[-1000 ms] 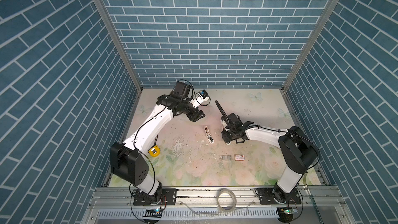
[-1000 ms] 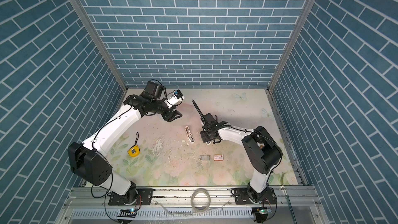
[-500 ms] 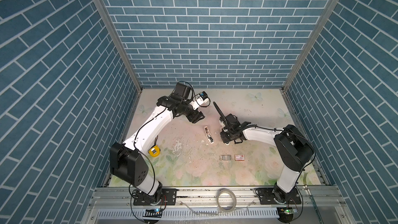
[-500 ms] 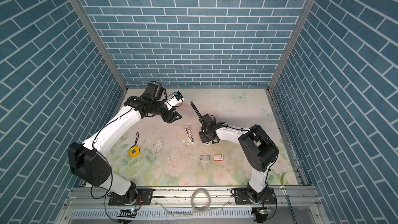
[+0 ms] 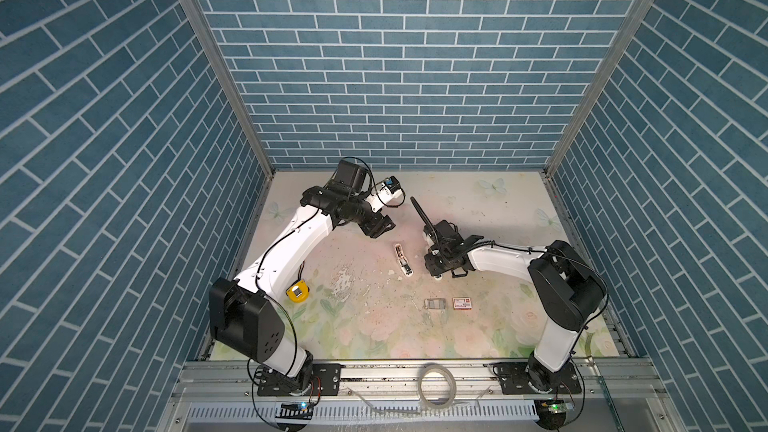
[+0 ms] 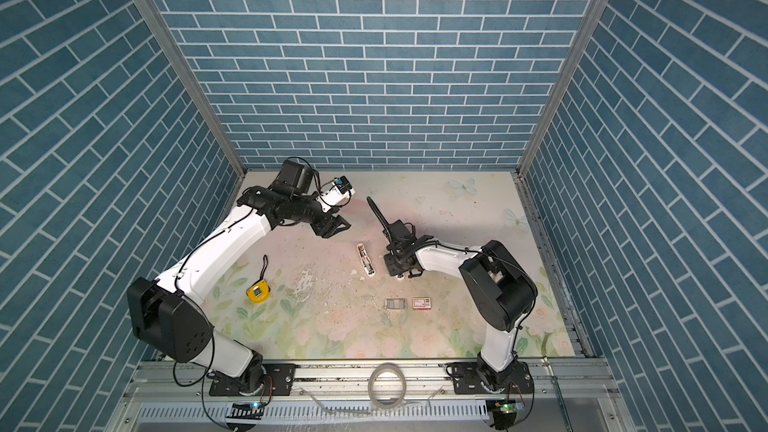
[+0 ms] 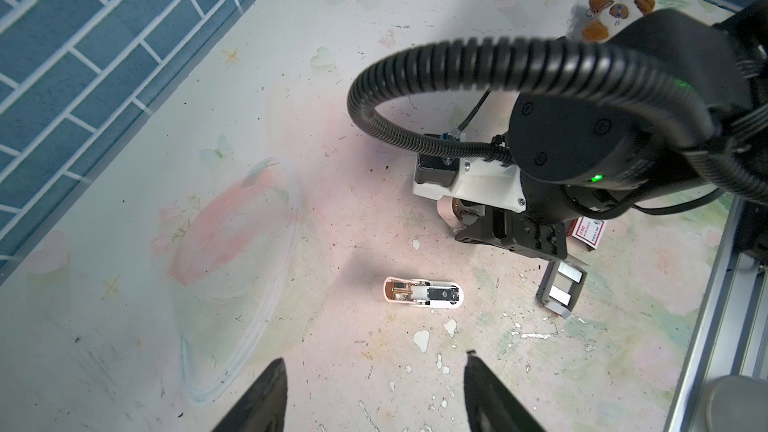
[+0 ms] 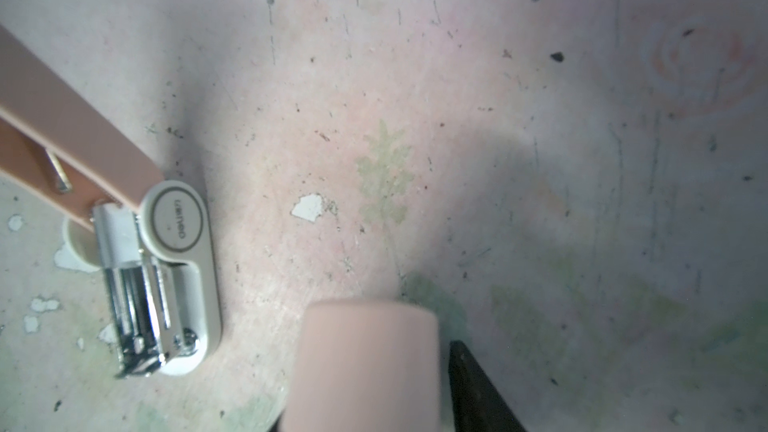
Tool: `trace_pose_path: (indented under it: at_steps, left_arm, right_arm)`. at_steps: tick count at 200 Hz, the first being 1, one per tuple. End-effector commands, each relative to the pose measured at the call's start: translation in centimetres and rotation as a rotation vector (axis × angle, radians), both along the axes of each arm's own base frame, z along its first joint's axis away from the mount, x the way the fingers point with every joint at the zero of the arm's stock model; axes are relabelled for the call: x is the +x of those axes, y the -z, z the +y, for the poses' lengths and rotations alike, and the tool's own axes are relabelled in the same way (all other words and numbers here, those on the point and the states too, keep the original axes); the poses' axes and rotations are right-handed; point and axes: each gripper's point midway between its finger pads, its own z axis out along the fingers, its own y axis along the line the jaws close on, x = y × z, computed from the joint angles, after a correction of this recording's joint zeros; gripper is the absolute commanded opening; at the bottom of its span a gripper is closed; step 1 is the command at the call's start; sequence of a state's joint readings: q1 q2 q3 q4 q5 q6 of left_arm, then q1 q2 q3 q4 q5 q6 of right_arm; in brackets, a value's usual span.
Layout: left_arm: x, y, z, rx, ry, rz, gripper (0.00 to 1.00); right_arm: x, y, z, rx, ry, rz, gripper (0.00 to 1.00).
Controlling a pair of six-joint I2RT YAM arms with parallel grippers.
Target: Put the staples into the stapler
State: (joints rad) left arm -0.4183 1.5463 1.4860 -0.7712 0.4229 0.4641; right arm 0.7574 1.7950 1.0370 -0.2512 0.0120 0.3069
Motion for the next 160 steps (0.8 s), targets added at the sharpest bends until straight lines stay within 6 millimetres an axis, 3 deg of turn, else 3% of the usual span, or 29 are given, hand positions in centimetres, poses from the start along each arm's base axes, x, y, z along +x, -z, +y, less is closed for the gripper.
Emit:
trace_pose_path:
  at_steps: [1,34,98,160]
  left_arm:
    - [-0.3,-0.5,0.5,0.001,-0.004,-0.014,0.69]
    - [-0.1,-0.3,1.0,0.03,-0.02,-0.021,0.76]
    - [-0.3,0.2,1.2,0.048,-0.017,-0.011,0.77]
    - [0.2,0.7,0.5,0.033,-0.005,0.009,0.77]
  right_arm:
    - [-0.2,-1.4,-0.3,0.007,-0.003,-0.037,0.47]
    - [-1.4,-3.0,-0.8,0.047,-0.006,-0.045,0.47]
    - [-4.2,-5.4,-2.7,0.086,0.04,-0.017,0.42]
    - [-9.3,-6.5,-3.5,0.187,0.194,0.082,0.33]
